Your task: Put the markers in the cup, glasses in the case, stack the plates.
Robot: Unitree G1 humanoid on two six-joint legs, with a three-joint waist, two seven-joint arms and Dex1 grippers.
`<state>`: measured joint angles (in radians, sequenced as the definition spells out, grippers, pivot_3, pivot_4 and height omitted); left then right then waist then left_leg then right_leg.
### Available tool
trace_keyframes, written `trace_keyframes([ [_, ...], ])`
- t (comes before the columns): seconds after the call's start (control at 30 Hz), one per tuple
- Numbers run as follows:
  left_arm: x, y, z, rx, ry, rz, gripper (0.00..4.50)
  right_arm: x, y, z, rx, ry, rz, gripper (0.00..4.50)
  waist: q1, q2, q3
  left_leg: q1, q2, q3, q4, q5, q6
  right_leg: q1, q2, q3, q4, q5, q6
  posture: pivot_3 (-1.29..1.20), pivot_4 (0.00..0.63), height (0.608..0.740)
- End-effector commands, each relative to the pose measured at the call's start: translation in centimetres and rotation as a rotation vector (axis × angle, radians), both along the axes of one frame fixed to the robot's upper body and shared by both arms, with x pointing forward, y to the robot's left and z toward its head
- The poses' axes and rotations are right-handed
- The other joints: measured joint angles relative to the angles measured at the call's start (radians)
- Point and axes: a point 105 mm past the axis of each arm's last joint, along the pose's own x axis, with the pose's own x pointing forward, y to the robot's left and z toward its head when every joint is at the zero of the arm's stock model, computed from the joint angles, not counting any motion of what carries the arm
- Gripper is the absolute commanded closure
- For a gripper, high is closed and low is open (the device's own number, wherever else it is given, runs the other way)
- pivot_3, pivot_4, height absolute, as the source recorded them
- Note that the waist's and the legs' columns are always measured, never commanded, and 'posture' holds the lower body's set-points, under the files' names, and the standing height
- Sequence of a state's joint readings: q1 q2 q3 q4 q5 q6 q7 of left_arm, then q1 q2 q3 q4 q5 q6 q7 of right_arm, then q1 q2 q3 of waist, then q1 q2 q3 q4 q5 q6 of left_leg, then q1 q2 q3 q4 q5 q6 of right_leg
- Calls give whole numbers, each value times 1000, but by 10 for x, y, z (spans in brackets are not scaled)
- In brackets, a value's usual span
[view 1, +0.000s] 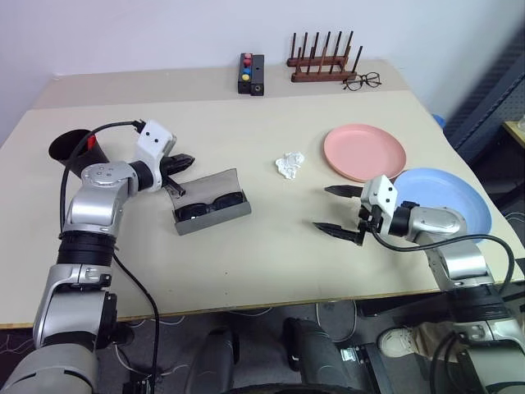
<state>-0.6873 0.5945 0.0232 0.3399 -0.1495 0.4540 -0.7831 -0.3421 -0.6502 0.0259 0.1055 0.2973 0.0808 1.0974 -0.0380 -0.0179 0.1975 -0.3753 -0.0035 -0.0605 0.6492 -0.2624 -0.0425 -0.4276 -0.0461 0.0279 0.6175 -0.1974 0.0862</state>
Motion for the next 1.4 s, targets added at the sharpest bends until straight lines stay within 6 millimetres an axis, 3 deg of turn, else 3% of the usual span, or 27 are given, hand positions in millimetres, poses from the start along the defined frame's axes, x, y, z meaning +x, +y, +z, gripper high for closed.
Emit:
trace_keyframes([
  [0.03,-6,0,9,-18,-20,-7,4451,-6,-11,12,-11,-35,0,0,0,0,0,0,0,0,0,0,0,0,0,0,0,0,0,0,150,740],
  [0.37,-10,3,-15,17,108,-15,4451,-20,-25,18,-16,-23,-39,0,-2,0,0,0,0,0,0,0,0,0,0,0,0,-1,1,0,150,740],
  [0.67,-64,-23,-24,7,240,-253,4451,-23,-21,24,-3,-23,-55,0,-4,0,0,0,0,0,-1,0,0,0,0,0,-1,-3,-2,0,150,740],
  [0.83,-94,-26,-50,58,348,-305,4451,-26,-20,19,3,-10,-64,0,-3,0,-1,1,0,1,-1,0,0,1,0,0,-1,-4,-3,0,150,740],
  [0.97,-102,-31,-61,70,356,-303,4451,-24,-21,16,6,-7,-81,0,-1,1,-1,1,0,1,0,0,0,1,-1,0,-2,-4,-3,0,150,740],
  [1.1,-87,-28,-47,38,239,-247,4451,-19,-24,20,13,-37,-124,0,4,1,-1,1,0,1,0,0,0,2,-1,0,-3,-4,-3,0,150,740],
  [1.27,-69,-26,6,-106,-31,-241,4451,-11,-38,32,24,-74,-222,0,17,0,0,1,0,1,1,0,0,2,-1,0,-3,-3,-3,0,150,740],
  [1.37,-66,-30,24,-127,-122,-263,4451,-8,-48,35,20,-78,-275,0,23,-1,0,0,0,1,1,0,0,1,0,0,-3,-3,-3,0,150,740],
  [1.4,-67,-33,29,-140,-143,-284,4226,-7,-52,36,21,-73,-295,0,23,0,0,0,0,1,1,0,0,1,0,0,-3,-3,-3,0,150,740],
])
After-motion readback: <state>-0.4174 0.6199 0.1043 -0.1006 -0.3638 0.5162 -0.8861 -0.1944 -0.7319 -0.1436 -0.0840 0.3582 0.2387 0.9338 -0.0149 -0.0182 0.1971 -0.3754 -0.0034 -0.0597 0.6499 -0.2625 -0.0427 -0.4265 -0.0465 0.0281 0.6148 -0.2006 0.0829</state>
